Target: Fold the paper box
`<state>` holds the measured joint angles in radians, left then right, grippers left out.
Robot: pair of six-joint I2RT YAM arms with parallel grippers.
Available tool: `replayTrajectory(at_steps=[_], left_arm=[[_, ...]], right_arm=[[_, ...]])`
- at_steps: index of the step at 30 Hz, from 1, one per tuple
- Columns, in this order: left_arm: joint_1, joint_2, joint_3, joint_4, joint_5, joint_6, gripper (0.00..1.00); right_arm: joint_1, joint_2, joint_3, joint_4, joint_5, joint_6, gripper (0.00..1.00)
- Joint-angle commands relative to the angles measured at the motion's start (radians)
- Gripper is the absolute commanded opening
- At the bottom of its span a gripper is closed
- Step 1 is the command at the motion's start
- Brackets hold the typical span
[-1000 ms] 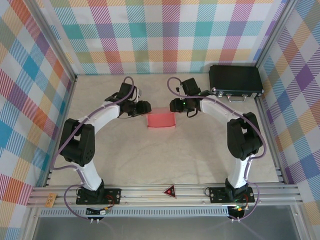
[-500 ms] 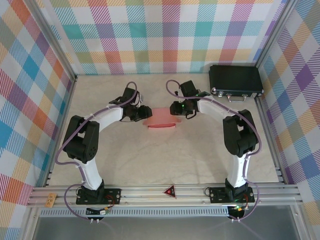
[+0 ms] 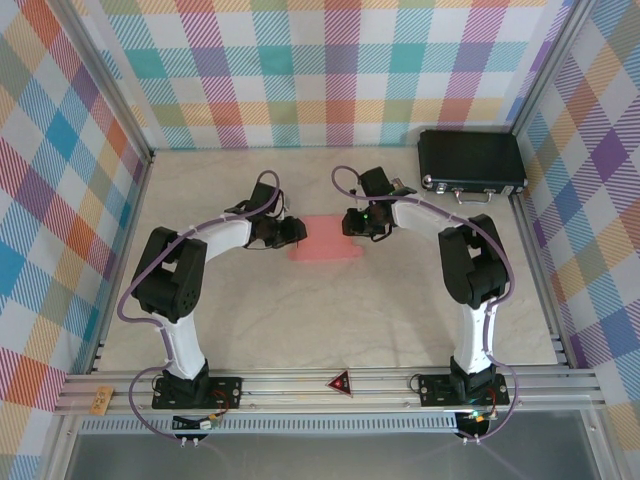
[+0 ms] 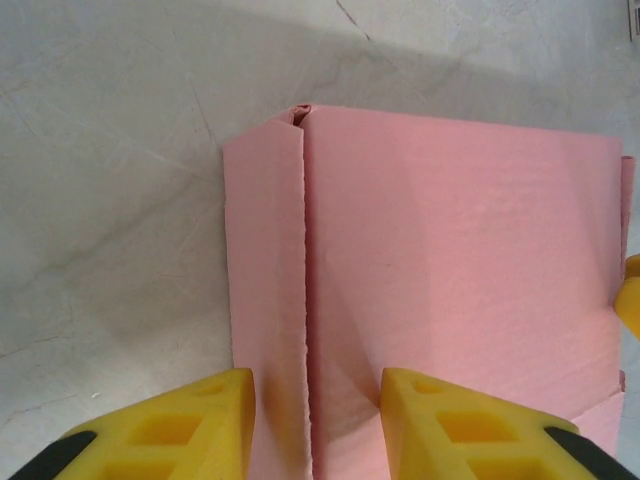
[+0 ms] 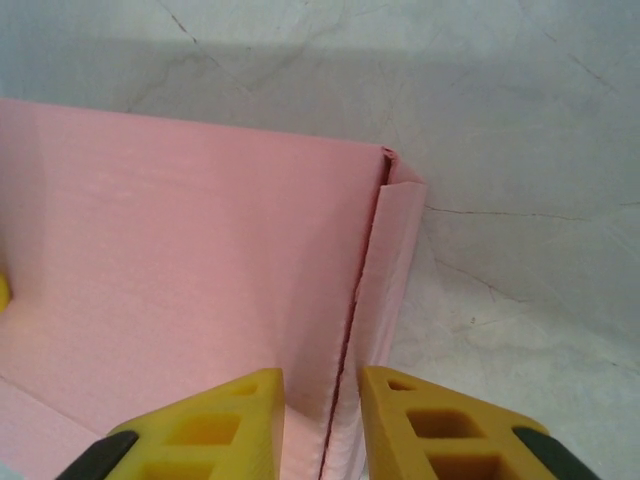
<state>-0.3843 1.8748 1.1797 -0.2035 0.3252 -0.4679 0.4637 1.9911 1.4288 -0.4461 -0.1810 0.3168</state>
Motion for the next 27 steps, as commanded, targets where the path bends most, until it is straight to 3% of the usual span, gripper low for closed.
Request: replayTrajectory(at_steps=[1, 15, 27], left_arm=[[-0.016, -0.003, -0.034, 0.007, -0.022, -0.022, 0.36], [-0.024, -0.107, -0.157, 0.061, -0.094, -0.061, 0.33], [-0.067, -0.317, -0.389, 0.136, -0.214, -0.196, 0.33]], right_arm=[[0.010, 0.040, -0.018, 0.003, -0.031, 0.013, 0.27], [0.054, 0.085, 0.012, -0.010, -0.011, 0.003, 0.25], [0.108, 0.196, 0.186, -0.096, -0.058, -0.122, 0.25]])
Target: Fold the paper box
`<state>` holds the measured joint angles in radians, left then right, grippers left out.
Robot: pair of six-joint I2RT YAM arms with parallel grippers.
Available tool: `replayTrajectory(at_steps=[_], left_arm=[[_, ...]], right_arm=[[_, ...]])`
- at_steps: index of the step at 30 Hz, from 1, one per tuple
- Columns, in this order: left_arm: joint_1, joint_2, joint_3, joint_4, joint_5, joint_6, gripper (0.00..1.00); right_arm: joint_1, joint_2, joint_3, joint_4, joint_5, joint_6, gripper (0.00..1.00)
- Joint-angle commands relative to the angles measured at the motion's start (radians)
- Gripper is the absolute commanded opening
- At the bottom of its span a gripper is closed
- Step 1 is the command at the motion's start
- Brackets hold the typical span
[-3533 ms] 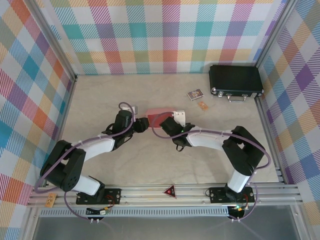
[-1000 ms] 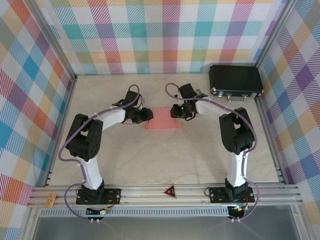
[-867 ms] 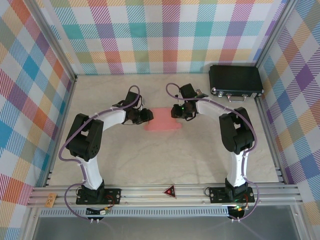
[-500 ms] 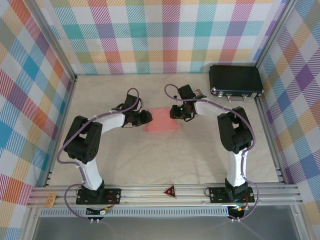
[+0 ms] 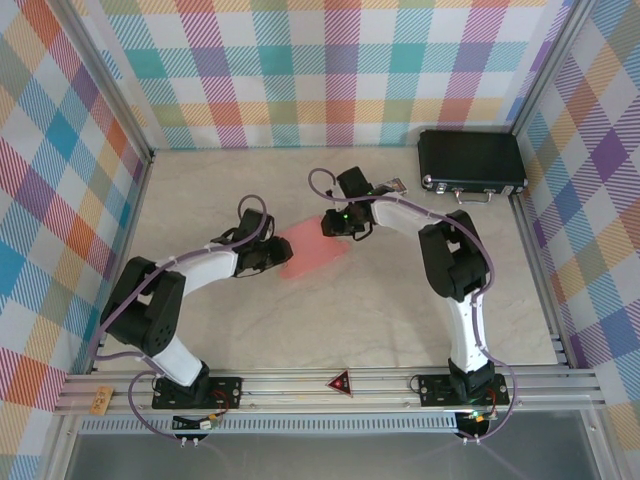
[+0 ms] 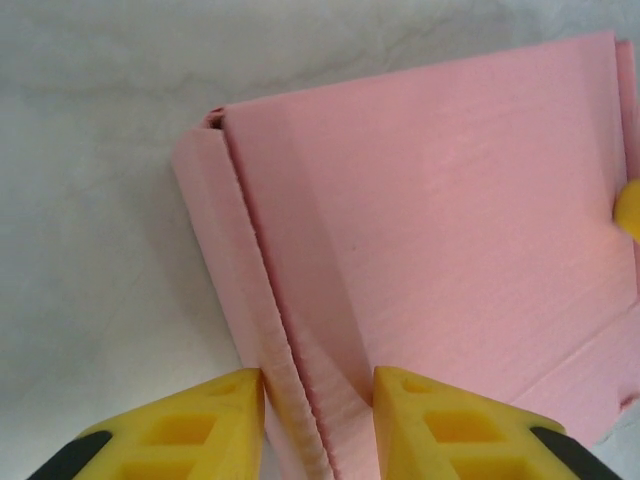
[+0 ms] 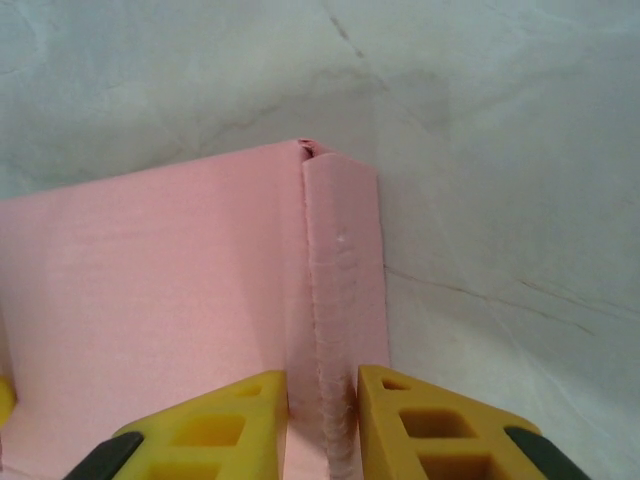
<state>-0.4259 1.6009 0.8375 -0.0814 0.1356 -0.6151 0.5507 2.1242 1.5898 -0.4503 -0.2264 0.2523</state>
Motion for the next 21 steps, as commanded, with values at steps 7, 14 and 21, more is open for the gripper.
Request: replayTrajectory(at_steps=[7, 14, 21], left_arm=[[-0.078, -0.138, -0.139, 0.038, -0.048, -0.130, 0.35], [-0.115, -0.168, -0.176, 0.063, -0.047, -0.176, 0.36], [-0.120, -0.255, -0.166, -0.013, -0.119, -0.152, 0.46]], right_arm=[[0.035, 0.100, 0.104, -0.136, 0.007, -0.141, 0.25], [0.044, 0.117, 0.156, -0.170, 0.032, -0.213, 0.25], [0.043, 0.060, 0.161, -0.164, 0.113, -0.177, 0.30]])
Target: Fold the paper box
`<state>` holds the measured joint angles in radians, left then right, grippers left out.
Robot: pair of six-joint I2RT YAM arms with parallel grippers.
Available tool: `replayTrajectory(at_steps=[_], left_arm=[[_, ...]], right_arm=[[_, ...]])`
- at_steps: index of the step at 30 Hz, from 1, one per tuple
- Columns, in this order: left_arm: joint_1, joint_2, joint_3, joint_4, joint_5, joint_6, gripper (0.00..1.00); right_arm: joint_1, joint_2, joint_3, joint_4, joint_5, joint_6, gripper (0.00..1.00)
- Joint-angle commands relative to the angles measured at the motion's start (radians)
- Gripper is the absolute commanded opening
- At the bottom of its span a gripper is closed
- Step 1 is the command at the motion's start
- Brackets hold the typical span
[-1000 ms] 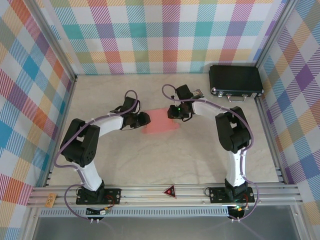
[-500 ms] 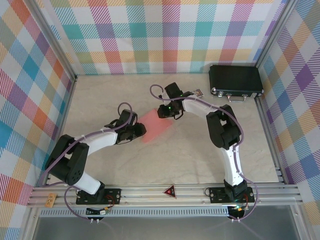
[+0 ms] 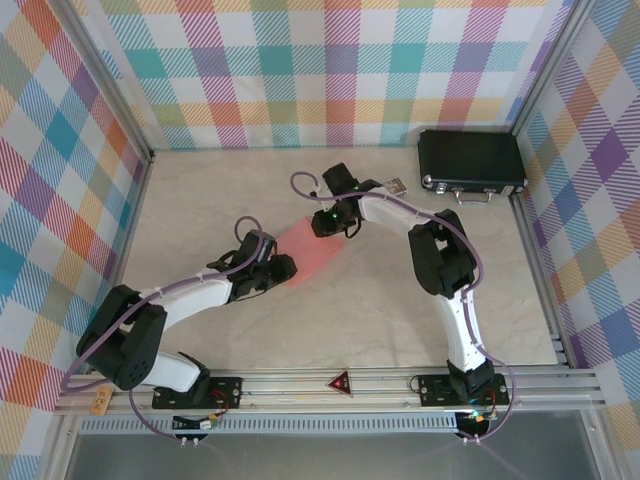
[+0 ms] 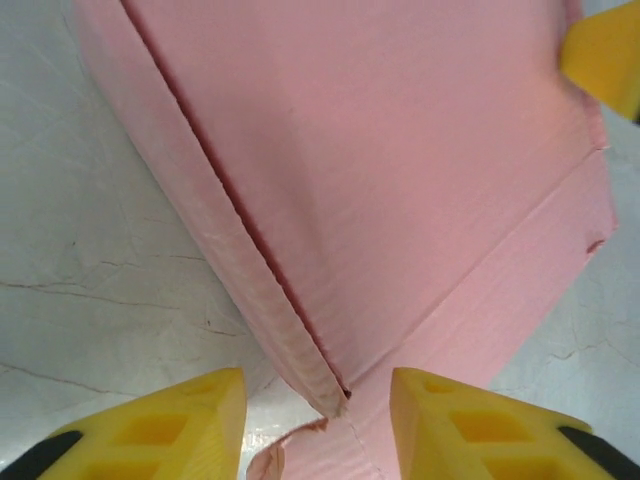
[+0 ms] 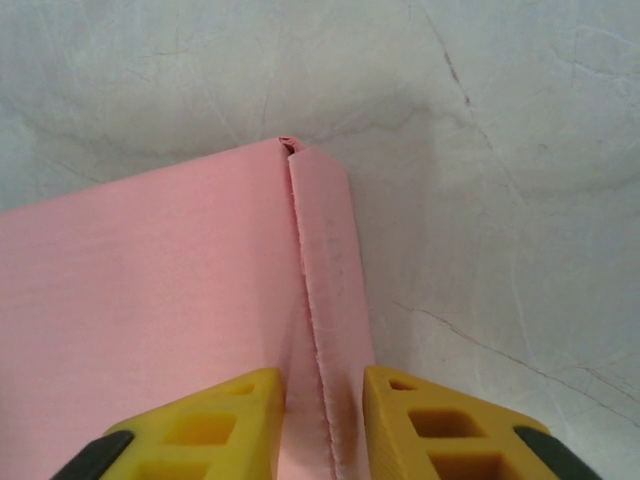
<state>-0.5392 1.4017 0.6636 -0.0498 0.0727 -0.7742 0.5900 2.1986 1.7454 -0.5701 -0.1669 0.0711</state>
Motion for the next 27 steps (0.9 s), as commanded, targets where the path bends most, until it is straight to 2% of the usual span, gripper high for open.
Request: replayTrajectory(at_steps=[1, 4, 7, 11, 14, 17, 19, 22, 27], left_arm=[[-0.006, -0.073, 0.022, -0.079, -0.081, 0.023, 0.48], [0.012, -0.108, 0.074, -0.164, -0.130, 0.086, 0.53], [0.055, -0.110, 0.129, -0.206, -0.132, 0.172, 0.59], [0.131, -0.023, 0.245, -0.262, -0.065, 0.312, 0.62], [0.173, 0.072, 0.343, -0.286, -0.041, 0.399, 0.62], [0.211, 0.180, 0.437, -0.283, 0.028, 0.478, 0.63], [0.227, 0.251, 0.490, -0.268, 0.112, 0.546, 0.64], [0.246, 0.323, 0.520, -0.205, 0.209, 0.602, 0.70], [0.271, 0.434, 0.578, -0.192, 0.284, 0.658, 0.72]], right_arm=[[0.003, -0.032, -0.001, -0.040, 0.066, 0.013, 0.31], [-0.008, -0.090, -0.023, -0.029, 0.105, 0.041, 0.34], [-0.026, -0.149, -0.053, -0.015, 0.096, 0.053, 0.38], [-0.039, -0.161, -0.047, -0.042, 0.027, 0.030, 0.42], [-0.037, -0.156, -0.048, -0.063, 0.027, 0.044, 0.43], [-0.039, -0.193, -0.110, -0.028, 0.044, 0.080, 0.42], [-0.039, -0.225, -0.155, -0.008, 0.028, 0.098, 0.43], [-0.041, -0.277, -0.222, 0.014, 0.026, 0.126, 0.43], [-0.060, -0.388, -0.365, 0.069, 0.000, 0.186, 0.44]])
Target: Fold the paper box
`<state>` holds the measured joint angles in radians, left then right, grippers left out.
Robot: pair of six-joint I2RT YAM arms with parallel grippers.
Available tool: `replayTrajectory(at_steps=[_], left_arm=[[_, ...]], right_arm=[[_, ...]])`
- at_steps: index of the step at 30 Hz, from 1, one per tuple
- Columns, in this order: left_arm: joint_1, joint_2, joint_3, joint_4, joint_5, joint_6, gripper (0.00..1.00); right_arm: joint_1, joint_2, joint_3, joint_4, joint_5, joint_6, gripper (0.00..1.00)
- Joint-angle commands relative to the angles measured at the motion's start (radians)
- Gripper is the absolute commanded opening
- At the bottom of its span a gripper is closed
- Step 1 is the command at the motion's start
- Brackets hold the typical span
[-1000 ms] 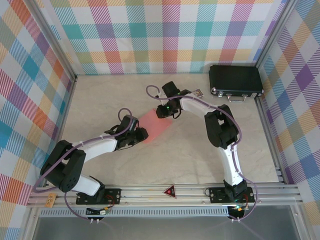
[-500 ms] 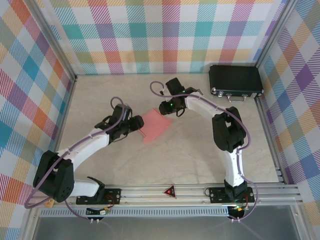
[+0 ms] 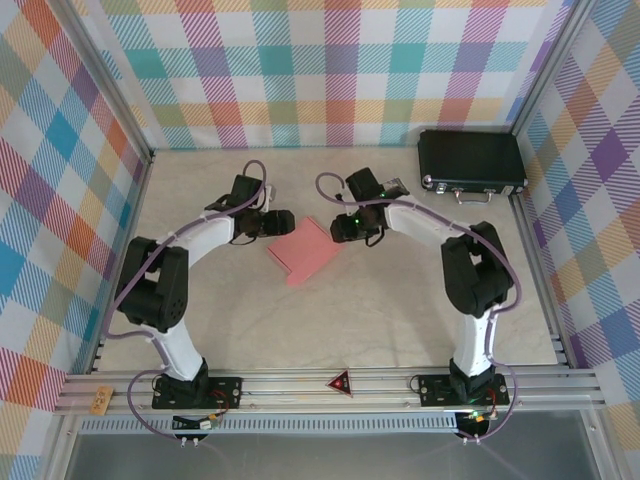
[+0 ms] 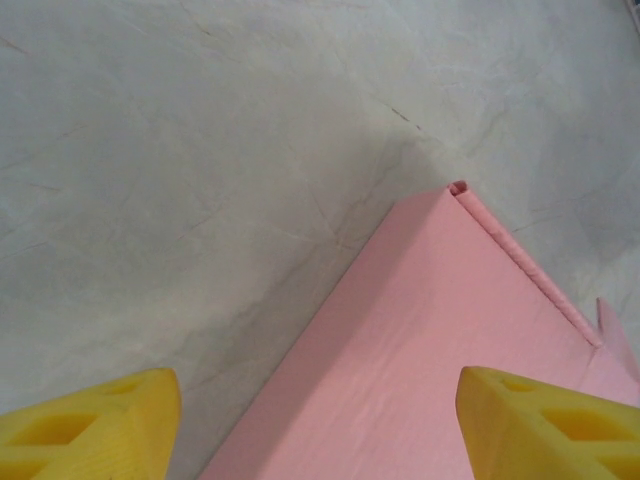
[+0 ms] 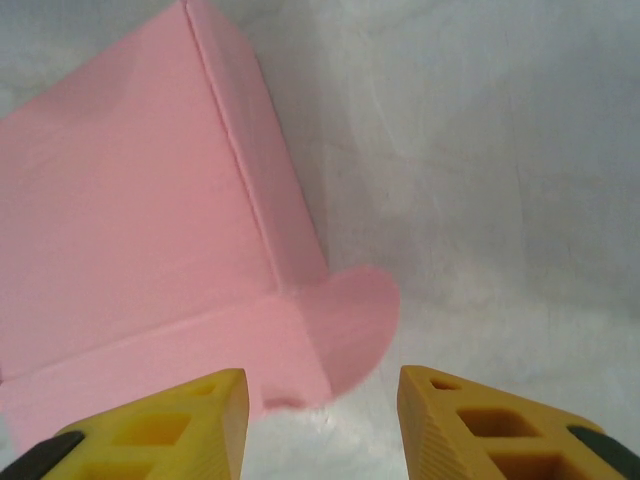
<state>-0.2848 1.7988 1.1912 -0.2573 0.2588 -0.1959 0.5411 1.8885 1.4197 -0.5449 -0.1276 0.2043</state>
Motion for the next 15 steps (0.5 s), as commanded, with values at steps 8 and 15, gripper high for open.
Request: replayTrajectory(at_steps=[8, 15], left_arm=[[0.016, 0.093, 0.045, 0.038, 0.211, 0.087, 0.72], [0.010, 0.058, -0.025, 0.042, 0.221, -0.008, 0.66]], right_arm=[[-0.023, -0.216, -0.252, 0.117, -0.070, 0.120, 0.48], [-0.024, -0.289, -0.377, 0.190, -0.096, 0.193, 0.49]])
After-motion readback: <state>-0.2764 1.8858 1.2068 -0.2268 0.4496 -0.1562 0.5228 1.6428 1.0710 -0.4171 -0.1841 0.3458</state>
